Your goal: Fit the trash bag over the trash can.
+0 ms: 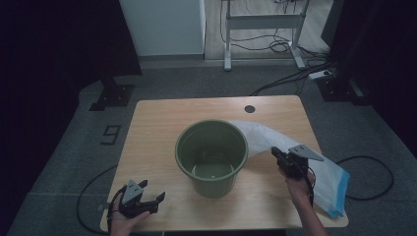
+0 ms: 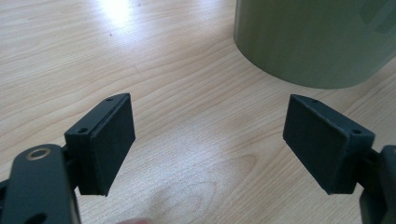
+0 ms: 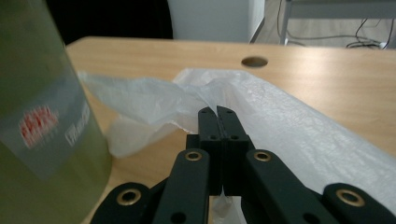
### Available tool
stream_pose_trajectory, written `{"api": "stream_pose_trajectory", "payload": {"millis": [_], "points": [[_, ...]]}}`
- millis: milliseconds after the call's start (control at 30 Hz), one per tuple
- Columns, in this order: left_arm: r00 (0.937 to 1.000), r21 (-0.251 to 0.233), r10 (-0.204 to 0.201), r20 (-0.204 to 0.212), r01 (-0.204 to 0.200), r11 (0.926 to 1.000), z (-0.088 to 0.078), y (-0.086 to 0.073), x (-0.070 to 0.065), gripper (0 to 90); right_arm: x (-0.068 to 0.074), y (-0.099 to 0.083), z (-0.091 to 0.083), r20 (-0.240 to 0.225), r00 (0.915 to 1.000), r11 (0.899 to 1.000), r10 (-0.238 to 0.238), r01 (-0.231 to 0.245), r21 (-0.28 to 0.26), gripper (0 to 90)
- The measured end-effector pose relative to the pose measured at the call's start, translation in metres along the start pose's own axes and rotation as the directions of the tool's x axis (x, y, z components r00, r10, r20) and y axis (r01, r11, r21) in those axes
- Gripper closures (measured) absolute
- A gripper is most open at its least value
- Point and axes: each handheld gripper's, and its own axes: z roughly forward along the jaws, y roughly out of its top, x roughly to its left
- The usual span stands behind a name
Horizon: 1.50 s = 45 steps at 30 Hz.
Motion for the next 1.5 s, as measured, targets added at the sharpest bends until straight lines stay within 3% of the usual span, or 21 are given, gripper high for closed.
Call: {"api": "stream_pose_trajectory", "payload": {"millis": [400, 667, 1000, 1267, 1500], "points": [[1.0000, 0.000, -0.004, -0.002, 0.004, 1.0000, 0.000, 0.000, 0.000, 16.6, -0.005, 0.036, -0.034, -0.015, 0.9982, 0.990, 0.058, -0.059, -0.125, 89.0], [0.9999, -0.003, -0.010, -0.001, 0.010, 0.9999, 0.001, -0.001, 0.000, 16.6, 0.000, 0.066, -0.059, -0.026, 0.9990, 0.979, 0.037, -0.041, -0.199, 89.0], [0.9999, -0.001, -0.013, 0.002, 0.013, 0.9999, 0.001, -0.001, 0.001, 16.6, 0.008, 0.103, -0.091, -0.052, 0.9983, 0.956, 0.026, -0.040, -0.292, 89.0], [0.9998, -0.003, -0.017, 0.006, 0.017, 0.9999, 0.001, -0.001, 0.001, 16.6, 0.020, 0.122, -0.110, -0.076, 0.9969, 0.942, -0.017, -0.009, -0.336, 89.0], [0.9999, 0.005, -0.013, 0.006, 0.013, 0.9999, 0.003, -0.002, 0.001, 16.6, 0.029, 0.136, -0.126, -0.100, 0.9941, 0.923, -0.043, 0.001, -0.384, 89.0]]}}
